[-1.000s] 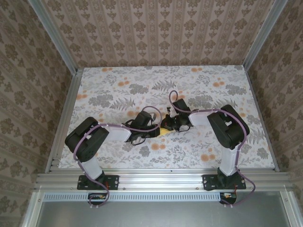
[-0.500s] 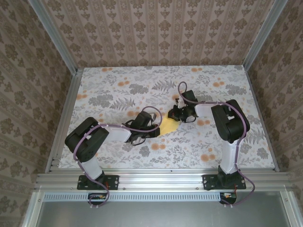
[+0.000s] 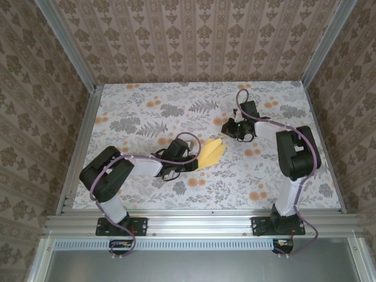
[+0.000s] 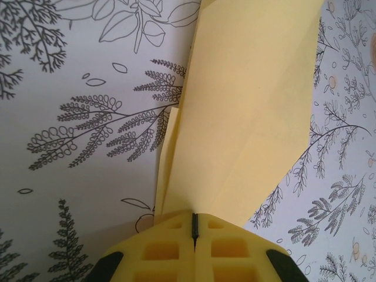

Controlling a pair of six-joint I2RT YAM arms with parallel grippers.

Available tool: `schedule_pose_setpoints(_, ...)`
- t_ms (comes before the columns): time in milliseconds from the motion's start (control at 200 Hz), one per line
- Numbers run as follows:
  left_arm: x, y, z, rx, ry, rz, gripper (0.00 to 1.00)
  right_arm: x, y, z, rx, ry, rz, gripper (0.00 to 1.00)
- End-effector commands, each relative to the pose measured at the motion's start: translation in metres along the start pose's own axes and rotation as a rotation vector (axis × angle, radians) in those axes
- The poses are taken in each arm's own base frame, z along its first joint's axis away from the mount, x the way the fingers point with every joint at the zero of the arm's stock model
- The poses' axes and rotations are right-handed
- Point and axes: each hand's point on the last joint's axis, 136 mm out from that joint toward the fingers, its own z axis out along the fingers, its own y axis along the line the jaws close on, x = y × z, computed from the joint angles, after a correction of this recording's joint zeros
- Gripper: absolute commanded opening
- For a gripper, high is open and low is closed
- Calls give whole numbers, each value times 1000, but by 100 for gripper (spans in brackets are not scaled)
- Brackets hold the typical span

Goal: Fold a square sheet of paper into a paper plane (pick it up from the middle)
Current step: Fourth fold the wing at the center of the table.

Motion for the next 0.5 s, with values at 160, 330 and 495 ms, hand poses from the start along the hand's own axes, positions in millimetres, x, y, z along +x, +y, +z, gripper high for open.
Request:
schedule_pose_setpoints(160,65,57,-2,-215,228,-33,0,67,39,-11,-59,63,-48,13)
schedule_pose_setpoints(330,63,56,-1,-212,223,-31,0,107,52,14,-94,149,-39,13)
schedule_pose_setpoints(495,61,54,-1,-208,222,-28,0,130,53,39,-115,217,-14,12)
